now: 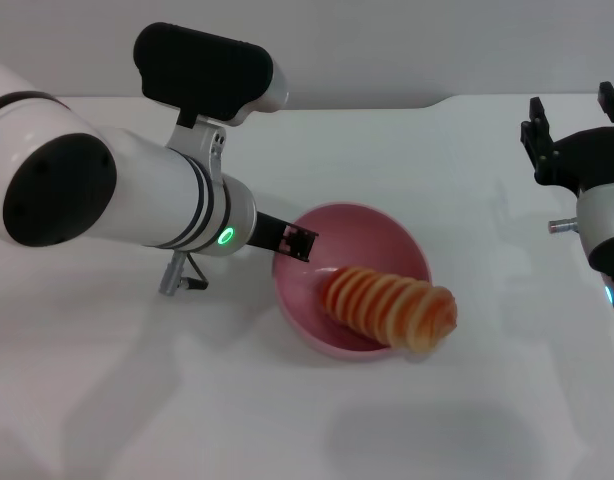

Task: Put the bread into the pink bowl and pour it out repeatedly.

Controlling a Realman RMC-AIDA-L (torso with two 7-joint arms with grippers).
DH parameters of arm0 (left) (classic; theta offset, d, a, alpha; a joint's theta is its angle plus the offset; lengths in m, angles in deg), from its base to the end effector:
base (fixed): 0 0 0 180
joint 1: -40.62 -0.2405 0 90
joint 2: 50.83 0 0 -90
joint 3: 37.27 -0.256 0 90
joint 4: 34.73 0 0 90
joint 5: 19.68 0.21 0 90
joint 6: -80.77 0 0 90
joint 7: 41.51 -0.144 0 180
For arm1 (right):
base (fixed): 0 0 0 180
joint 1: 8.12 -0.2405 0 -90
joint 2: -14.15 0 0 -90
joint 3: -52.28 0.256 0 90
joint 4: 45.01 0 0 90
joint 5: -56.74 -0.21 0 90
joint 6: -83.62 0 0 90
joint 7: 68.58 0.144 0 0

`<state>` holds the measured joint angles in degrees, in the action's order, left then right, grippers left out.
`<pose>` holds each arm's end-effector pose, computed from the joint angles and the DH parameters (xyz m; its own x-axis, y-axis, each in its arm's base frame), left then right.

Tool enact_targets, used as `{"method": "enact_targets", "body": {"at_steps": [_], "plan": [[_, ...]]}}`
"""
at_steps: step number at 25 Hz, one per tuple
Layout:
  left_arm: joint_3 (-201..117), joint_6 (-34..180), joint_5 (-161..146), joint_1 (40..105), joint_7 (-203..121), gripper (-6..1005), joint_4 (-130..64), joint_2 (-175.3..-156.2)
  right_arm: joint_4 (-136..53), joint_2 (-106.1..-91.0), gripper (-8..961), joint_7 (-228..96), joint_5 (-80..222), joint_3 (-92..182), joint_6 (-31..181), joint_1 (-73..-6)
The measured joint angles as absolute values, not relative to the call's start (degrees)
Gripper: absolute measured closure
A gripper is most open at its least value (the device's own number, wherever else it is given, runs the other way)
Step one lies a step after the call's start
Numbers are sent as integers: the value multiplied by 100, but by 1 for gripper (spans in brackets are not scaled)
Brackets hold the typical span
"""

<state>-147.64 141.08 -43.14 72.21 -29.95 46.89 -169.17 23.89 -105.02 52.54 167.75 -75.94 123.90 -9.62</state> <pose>-0.1327 0.3492 -0.0756 0.6695 0.7276 0.1495 0.6600 -0.4903 -0.5693 0.2287 0.3037 -0.0333 0.8572 -0.0365 -0.5138 -0.5148 -0.0294 -0.8568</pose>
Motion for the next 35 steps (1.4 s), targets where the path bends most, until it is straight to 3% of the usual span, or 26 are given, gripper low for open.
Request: {"method": "enact_targets", "body": {"at_steps": [8,14,19,22,24,26,27,35], "plan": [[-14716,13579,-4196,7188,-3283,536,4749,-16907,2393,-10502,273,5253,16770,-7601,12343,-961],[-14259,12906,-3764,7135,-3728,394,5115,-16895,2468,-10503,272,5255,16681,-7674,12278,-961],[-13875,11137,-2921,6567,-3860,275,5759,-16891,2545,-10502,272,5250,16536,-7699,12093,-954],[-13875,11137,-2921,6567,-3860,222,5759,-16891,2640,-10505,272,5198,16482,-7709,12050,-908],[-13472,8743,-2798,5786,-3858,187,5631,-16889,2833,-10506,272,4931,16175,-7698,11962,-888],[-13472,8743,-2798,5786,-3858,152,5631,-16889,3001,-10502,272,4498,15723,-7690,11925,-898],[-13240,7710,-2895,5542,-3742,135,5128,-16893,3076,-10497,273,4293,15522,-7682,11927,-912],[-12999,6874,-3120,5766,-3187,135,2925,-16873,3956,-10493,273,3196,14776,-7411,11913,-893]]}}
